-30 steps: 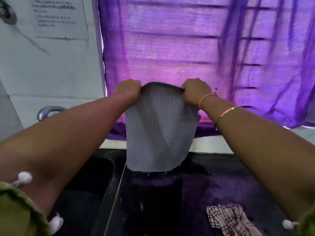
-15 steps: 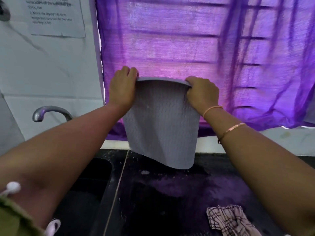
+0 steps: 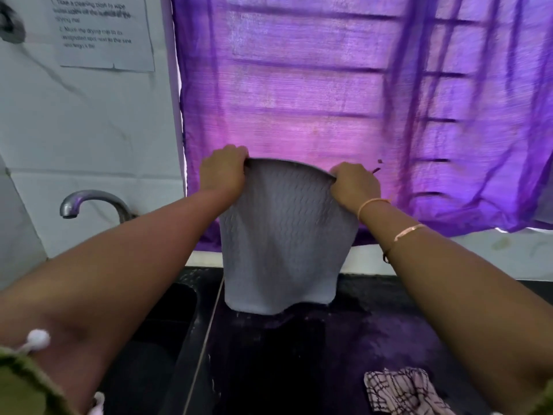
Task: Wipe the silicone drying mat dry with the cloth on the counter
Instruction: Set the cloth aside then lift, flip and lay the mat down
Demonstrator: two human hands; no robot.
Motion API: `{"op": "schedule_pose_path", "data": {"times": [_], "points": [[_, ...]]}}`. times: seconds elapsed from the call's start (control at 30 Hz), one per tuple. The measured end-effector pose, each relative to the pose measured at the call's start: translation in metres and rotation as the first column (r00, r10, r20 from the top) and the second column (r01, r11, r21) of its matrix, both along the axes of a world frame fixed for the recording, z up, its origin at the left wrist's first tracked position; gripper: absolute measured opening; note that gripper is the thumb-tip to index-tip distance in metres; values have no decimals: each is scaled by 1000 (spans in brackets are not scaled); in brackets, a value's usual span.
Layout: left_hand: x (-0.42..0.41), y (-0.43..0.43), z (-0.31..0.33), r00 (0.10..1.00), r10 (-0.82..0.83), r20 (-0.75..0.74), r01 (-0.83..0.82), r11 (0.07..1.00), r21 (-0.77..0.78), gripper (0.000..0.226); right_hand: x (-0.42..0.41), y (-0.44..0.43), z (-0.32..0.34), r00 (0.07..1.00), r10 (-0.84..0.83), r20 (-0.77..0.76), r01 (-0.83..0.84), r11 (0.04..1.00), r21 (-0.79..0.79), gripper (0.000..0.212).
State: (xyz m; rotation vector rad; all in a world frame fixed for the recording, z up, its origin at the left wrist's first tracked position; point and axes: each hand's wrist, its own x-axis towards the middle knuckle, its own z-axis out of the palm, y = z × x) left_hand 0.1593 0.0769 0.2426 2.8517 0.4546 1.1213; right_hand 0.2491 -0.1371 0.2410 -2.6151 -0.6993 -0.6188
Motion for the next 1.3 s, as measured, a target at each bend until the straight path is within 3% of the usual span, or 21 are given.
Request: {"op": "schedule_pose_path", "data": {"times": [0.1, 0.17, 0.23, 0.27, 0.4, 0.43, 0.47, 0.57, 0.6, 0.8, 0.93, 0.97, 1.1, 1.3], "points": [[-2, 0, 0, 984, -2, 177, -15, 995, 95, 25, -1, -2, 0, 984, -11, 179, -13, 991, 131, 26], [1, 2, 5, 992, -9, 122, 1, 998, 60, 25, 1, -1, 1, 984, -12, 179, -1, 998, 68, 23], [5, 4, 10, 1000, -7, -20, 5, 998, -70, 26, 5, 1, 3, 998, -16, 59, 16, 1000, 4, 18], [5, 4, 11, 1000, -11, -14, 9, 995, -99, 26, 6, 1, 5, 999, -17, 39, 17, 1000, 20, 17], [-2, -1, 13, 936, -3, 352, -31, 995, 93, 27, -5, -2, 14, 942, -54, 330, -23, 974, 225, 21], [-2, 0, 14, 925, -18, 380, -19, 995, 93, 27, -6, -1, 14, 930, -59, 362, -35, 968, 247, 23], [0, 2, 14, 940, -25, 340, 4, 998, 62, 26, -6, -1, 14, 941, -49, 335, -29, 975, 222, 22], [4, 7, 8, 1000, -16, 3, 16, 995, -97, 24, 2, -2, 4, 999, -10, 49, 8, 999, 52, 14], [3, 7, 3, 1000, -11, -24, 9, 996, -92, 23, 2, -4, 1, 1000, -1, 15, 1, 999, 37, 14], [-1, 6, 18, 978, -10, 208, 4, 1000, 27, 25, -2, -4, 13, 977, 2, 211, -31, 990, 137, 15], [-6, 0, 40, 885, -100, 456, 62, 993, 98, 23, -7, -8, 35, 912, -74, 405, -56, 953, 299, 25], [-5, -1, 42, 885, -104, 454, 68, 993, 95, 22, -8, -9, 36, 907, -70, 415, -65, 951, 304, 26], [-3, -1, 28, 993, -31, 116, 29, 999, 21, 23, -4, -14, 19, 992, 3, 126, -14, 996, 82, 15], [-14, -7, 5, 928, 12, 373, -49, 995, 89, 20, -19, -16, 16, 987, 77, 139, -101, 979, 179, 14]]}}
